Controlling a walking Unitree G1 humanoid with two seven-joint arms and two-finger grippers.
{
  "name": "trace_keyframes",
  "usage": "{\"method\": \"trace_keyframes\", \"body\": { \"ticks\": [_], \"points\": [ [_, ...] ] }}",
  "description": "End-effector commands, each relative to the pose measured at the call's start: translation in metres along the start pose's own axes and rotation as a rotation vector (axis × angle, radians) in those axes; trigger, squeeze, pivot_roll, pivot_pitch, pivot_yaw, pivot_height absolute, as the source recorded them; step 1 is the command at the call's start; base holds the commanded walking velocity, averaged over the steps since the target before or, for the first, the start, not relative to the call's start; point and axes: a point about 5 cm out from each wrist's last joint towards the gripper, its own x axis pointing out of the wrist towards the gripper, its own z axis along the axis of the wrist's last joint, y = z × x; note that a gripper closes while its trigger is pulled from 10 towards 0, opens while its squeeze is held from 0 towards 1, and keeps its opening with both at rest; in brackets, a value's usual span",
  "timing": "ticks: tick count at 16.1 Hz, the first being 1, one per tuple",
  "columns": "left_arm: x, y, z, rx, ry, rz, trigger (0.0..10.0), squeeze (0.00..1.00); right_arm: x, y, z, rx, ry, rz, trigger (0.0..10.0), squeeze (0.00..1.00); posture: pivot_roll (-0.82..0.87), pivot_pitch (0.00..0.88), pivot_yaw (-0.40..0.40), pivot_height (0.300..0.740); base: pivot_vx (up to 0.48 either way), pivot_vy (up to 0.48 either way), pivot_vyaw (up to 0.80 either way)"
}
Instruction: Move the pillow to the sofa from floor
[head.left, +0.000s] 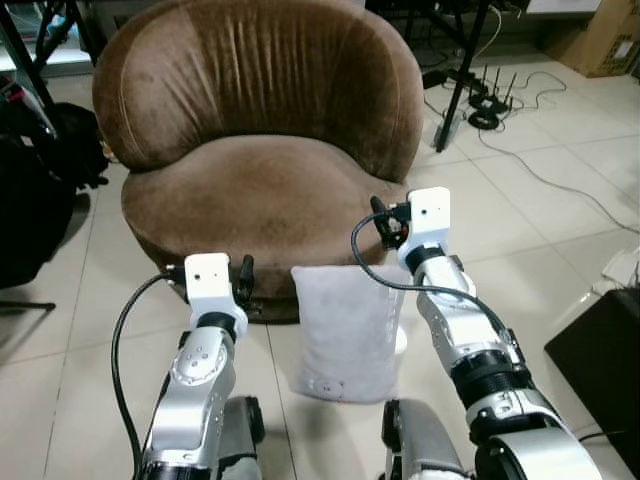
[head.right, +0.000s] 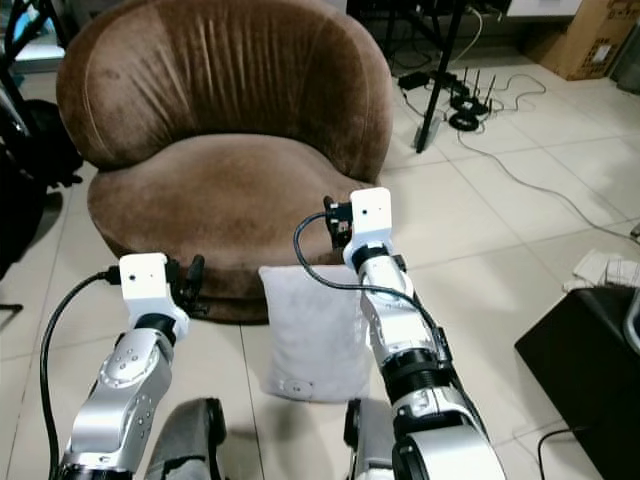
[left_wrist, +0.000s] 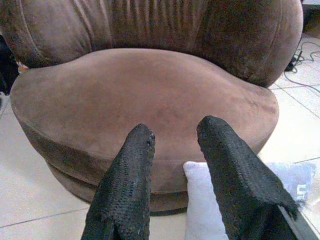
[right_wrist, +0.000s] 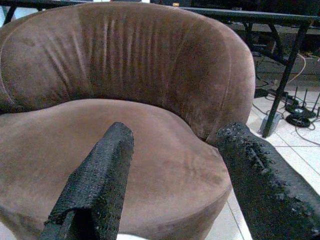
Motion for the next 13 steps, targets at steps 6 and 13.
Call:
{"method": "trace_keyframes", "body": {
  "ticks": [6, 13],
  "points": [
    [-0.0019, -0.0024, 0.0010, 0.003, -0.006, -0.009, 10.0, 0.00, -0.0024, -0.0054, -0.0008, 0.016, -0.003, -0.030, 10.0, 0.00, -0.01, 0.000, -0.017, 0.648, 0.000, 0.000, 0.00],
    [-0.0046, -0.0034, -0.0019, -0.003, 0.005, -0.010, 10.0, 0.00, -0.0060, -0.0060, -0.0052, 0.022, 0.011, -0.044, 10.0, 0.00, -0.02, 0.000, -0.018, 0.688, 0.000, 0.000, 0.00]
  ]
}}
